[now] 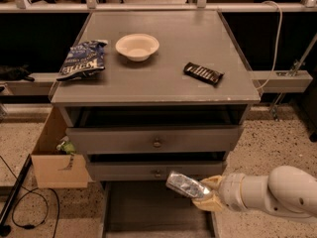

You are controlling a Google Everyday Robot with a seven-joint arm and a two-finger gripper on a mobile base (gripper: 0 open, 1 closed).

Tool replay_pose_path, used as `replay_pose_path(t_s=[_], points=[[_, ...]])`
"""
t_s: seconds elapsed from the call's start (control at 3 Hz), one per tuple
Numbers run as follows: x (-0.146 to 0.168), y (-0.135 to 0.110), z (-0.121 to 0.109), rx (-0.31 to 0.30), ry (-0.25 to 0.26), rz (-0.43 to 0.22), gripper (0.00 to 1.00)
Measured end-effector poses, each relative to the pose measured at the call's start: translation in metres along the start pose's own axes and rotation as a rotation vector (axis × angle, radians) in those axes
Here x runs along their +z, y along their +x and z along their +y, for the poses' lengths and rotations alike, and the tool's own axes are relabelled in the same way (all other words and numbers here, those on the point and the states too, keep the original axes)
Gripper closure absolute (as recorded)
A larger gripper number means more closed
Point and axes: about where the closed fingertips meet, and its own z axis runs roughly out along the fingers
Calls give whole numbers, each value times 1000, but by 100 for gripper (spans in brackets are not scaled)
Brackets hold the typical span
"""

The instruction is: Place redbull can into bottom drawer

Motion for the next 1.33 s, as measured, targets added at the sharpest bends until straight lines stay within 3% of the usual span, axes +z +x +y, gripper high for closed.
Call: replay_pose_path(t_s=[0.33,0.67,1.33], points=[[0,0,0,0,0,0,100],[33,9,-1,41,-34,8,100],[112,76,-5,181,-94,101,100]])
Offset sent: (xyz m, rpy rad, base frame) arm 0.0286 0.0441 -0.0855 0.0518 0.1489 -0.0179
